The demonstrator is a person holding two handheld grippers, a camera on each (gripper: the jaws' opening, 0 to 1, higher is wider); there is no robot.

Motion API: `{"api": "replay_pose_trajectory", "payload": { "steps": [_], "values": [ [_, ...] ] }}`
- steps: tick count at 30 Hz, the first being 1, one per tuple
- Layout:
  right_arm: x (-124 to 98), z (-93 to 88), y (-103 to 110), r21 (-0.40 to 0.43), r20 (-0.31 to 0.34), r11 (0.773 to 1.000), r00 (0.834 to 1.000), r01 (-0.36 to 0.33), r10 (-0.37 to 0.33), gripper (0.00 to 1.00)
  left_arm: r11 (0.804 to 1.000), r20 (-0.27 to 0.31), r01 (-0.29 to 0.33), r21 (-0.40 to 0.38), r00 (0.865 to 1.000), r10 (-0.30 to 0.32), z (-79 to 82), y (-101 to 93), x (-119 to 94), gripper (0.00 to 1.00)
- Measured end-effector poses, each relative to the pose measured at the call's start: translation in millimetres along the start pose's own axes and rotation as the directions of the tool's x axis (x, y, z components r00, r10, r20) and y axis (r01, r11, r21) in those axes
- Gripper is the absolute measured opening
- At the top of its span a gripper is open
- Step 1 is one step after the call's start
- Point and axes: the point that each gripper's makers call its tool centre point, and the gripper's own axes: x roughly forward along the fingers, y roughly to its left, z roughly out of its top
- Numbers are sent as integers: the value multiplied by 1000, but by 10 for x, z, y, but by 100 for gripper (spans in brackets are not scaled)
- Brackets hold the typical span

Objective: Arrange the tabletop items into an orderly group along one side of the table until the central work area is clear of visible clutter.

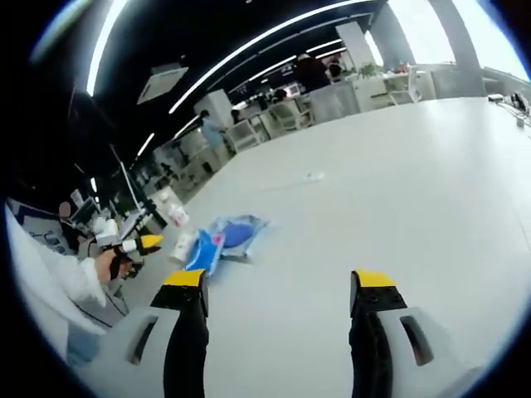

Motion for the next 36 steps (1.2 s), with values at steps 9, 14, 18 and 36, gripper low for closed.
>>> {"api": "replay_pose_trajectory", "payload": {
  "steps": [9,14,18,36],
  "values": [
    [47,-18,7,20,-14,1000,1000,4,-4,66,995,-69,-32,-96,997,25,-132,160,324,85],
    [94,-14,73,33,-14,999,1000,-4,4,64,997,-181,-63,-35,982,56,-337,254,376,77],
    [105,-45,99,32,-25,999,1000,-3,4,63,997,-175,-69,-30,983,62,-353,280,422,70],
    [61,-95,190,61,-10,997,999,43,-43,62,995,-184,-81,65,979,91,-392,326,510,41]
  ]
}}
